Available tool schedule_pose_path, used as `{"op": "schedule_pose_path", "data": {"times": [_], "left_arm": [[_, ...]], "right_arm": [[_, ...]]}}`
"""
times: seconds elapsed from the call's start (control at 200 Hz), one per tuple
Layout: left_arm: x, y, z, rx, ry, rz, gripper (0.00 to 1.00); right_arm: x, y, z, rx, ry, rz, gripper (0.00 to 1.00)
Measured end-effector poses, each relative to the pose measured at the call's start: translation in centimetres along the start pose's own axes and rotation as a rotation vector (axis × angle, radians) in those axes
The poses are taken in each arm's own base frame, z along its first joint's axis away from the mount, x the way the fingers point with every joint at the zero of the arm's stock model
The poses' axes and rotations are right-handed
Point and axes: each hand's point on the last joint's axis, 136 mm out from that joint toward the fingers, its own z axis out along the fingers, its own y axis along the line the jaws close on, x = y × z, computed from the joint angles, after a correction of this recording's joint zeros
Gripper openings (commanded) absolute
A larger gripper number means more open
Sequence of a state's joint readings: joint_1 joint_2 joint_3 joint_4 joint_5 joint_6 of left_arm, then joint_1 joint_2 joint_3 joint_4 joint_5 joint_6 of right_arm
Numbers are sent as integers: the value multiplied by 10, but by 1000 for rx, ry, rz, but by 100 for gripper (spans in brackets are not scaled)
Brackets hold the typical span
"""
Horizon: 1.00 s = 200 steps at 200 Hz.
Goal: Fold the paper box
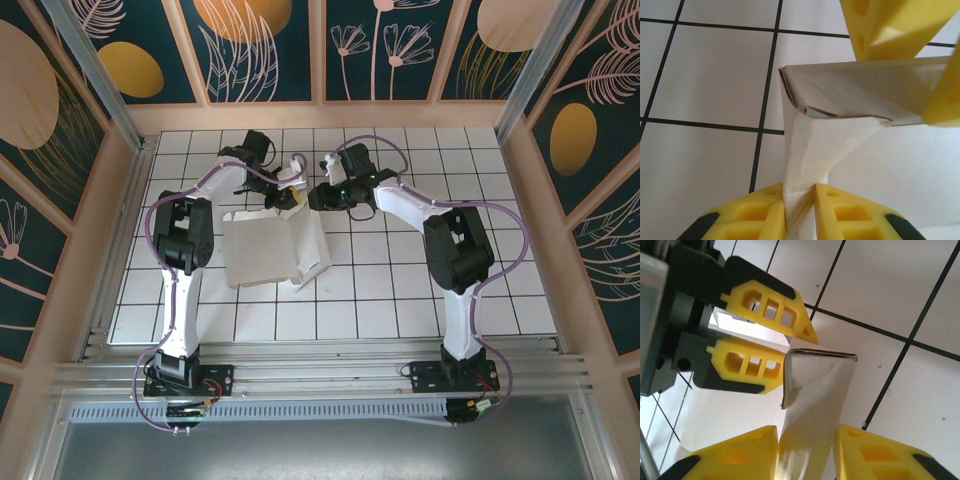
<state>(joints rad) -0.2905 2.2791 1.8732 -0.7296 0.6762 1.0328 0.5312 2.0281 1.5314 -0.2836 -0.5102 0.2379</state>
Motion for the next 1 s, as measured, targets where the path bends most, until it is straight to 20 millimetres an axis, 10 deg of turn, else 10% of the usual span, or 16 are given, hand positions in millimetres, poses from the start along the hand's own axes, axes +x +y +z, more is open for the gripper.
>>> {"op": "schedule_pose_path", "data": {"times": [0.646, 1.001], "left_arm": [[-1, 7, 38, -87, 125, 46, 5], [10, 13, 57, -135, 235, 39, 20]], "right_arm": [[37, -48, -26, 127, -95, 83, 58], [40, -67, -19, 127, -151, 82, 56]]}}
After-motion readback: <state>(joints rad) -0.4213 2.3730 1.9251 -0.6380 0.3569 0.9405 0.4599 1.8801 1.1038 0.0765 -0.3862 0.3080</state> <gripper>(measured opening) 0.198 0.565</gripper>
